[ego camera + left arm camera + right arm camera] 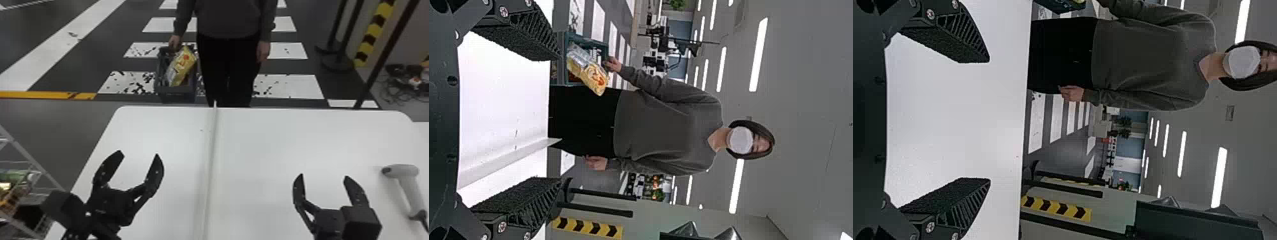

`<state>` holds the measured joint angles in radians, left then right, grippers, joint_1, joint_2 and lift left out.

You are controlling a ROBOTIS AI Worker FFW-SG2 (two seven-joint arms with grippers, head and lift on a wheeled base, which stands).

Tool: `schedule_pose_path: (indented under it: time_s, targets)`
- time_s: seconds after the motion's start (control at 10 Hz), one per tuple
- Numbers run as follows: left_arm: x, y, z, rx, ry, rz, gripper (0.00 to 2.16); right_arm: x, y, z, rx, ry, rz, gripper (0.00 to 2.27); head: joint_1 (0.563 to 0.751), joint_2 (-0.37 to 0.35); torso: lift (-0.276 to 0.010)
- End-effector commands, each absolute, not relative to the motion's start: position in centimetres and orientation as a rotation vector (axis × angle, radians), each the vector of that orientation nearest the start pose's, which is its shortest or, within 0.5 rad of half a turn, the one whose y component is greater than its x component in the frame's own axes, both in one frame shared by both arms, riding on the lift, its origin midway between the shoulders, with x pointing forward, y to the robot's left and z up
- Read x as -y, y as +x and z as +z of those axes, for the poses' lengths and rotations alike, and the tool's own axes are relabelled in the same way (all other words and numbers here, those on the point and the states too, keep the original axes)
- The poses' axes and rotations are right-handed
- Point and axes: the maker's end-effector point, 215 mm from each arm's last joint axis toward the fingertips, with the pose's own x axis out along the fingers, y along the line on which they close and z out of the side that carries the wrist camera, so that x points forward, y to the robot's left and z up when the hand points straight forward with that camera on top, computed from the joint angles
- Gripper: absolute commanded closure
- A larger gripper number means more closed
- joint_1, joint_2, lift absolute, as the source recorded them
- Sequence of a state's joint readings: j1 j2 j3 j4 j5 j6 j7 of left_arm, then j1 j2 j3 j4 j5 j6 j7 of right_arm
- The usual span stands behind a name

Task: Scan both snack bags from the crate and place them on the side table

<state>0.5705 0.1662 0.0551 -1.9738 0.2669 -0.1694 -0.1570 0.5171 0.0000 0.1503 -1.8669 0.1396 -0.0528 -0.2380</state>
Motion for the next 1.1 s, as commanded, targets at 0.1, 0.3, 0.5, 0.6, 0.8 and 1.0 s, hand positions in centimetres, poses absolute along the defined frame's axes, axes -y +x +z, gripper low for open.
schedule_pose_path:
  time_s: [0.1,0.3,0.5,0.6,0.8,1.0]
  targets:
    - [-24.82,41.86,-35.01,0.004,-0.094,-0.161,0.14,18.73,42.18,-41.85,-0.144,-0.091,-0.080,0.14,0.695,0.081,-0.095]
    - [-24.76,41.83,-35.17,0.000,-0.094,-0.163,0.14,18.73,42.28,-41.89,-0.146,-0.092,-0.080,0.14,0.695,0.082,-0.095]
    - [-24.82,41.85,-35.34,-0.003,-0.093,-0.164,0.14,18.76,42.45,-41.78,-0.143,-0.092,-0.081,0.14,0.695,0.081,-0.095]
    - [-24.76,41.88,-35.37,-0.003,-0.094,-0.165,0.14,18.76,42.53,-41.81,-0.143,-0.092,-0.081,0.14,0.695,0.081,-0.095]
    - [-24.73,41.99,-35.51,-0.004,-0.094,-0.167,0.14,18.72,42.62,-41.85,-0.143,-0.091,-0.079,0.14,0.695,0.080,-0.095]
    - [-24.77,42.04,-35.68,-0.007,-0.093,-0.169,0.14,18.73,42.86,-42.03,-0.144,-0.093,-0.080,0.14,0.695,0.080,-0.095]
